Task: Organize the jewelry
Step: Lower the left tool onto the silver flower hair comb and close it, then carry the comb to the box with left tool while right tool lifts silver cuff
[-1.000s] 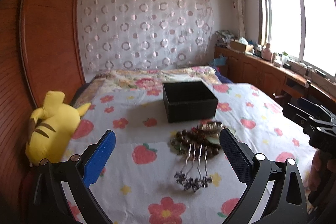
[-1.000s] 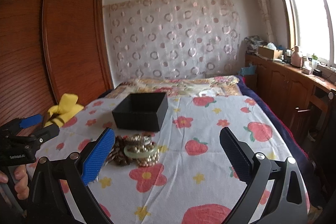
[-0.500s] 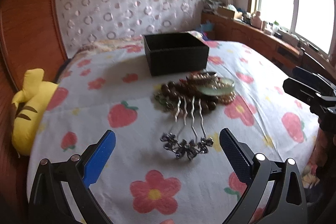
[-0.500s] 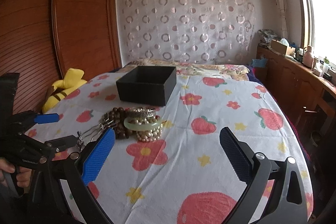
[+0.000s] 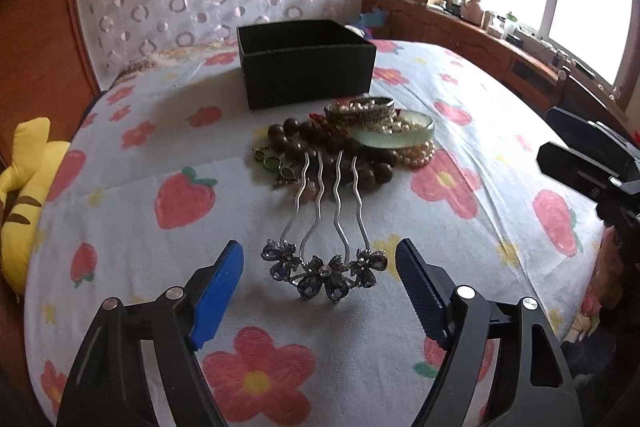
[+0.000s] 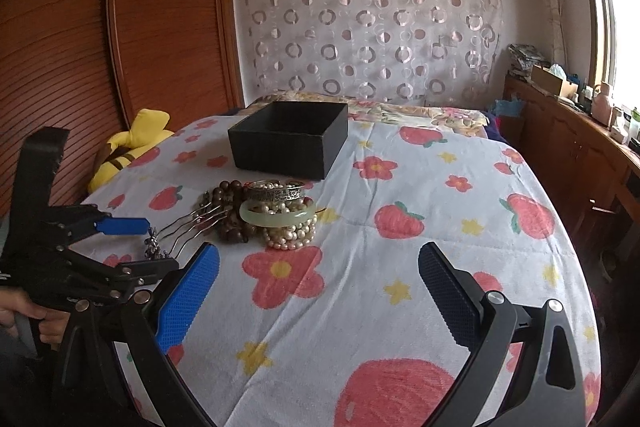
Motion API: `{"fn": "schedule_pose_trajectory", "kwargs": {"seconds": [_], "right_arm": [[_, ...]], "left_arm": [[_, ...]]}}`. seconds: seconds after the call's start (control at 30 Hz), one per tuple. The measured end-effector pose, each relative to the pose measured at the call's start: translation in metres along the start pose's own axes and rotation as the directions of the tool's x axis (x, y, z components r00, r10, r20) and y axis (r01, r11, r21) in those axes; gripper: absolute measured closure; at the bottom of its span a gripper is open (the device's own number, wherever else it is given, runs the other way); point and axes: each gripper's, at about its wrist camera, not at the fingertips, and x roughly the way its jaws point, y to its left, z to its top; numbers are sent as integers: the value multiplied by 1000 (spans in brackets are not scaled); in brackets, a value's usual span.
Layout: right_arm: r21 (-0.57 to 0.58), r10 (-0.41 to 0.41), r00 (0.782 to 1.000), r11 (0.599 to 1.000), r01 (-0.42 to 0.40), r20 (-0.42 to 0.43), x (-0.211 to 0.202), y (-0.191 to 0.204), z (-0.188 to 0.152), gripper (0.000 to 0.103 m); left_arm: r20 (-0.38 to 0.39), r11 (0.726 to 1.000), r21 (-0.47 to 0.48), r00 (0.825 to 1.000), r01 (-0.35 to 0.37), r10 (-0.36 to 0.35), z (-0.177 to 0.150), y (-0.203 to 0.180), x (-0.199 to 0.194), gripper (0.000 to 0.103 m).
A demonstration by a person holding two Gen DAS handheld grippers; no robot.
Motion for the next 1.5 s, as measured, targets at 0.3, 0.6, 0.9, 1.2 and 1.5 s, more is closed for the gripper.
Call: {"fn": "schedule_pose_trajectory", "kwargs": {"seconds": [0.3,0.6,0.9,1.2,1.5], "right_arm": [[-29,10,1000,1000,-10,-21,4,5,5,2],[-117,38,997,992,-45,-67,30,16,22,3],[-151,138,969,974,-171,-205,85,29,49,14],[-110,169,927,970,-217,-334,145,34,58,19],[-86,193,915,968,-237,-354,158,36,62,40]], "left_arm": [[4,1000,11,1000,-5,5,-6,3,-1,46],[74,999,-24,997,21,-19,-11,19,-26,46],[93,998,-56,996,7,-1,-16,35,-34,46],[109,997,-78,994,12,-4,-21,47,-38,46],[131,997,-81,991,14,-3,-19,52,-41,46]]}}
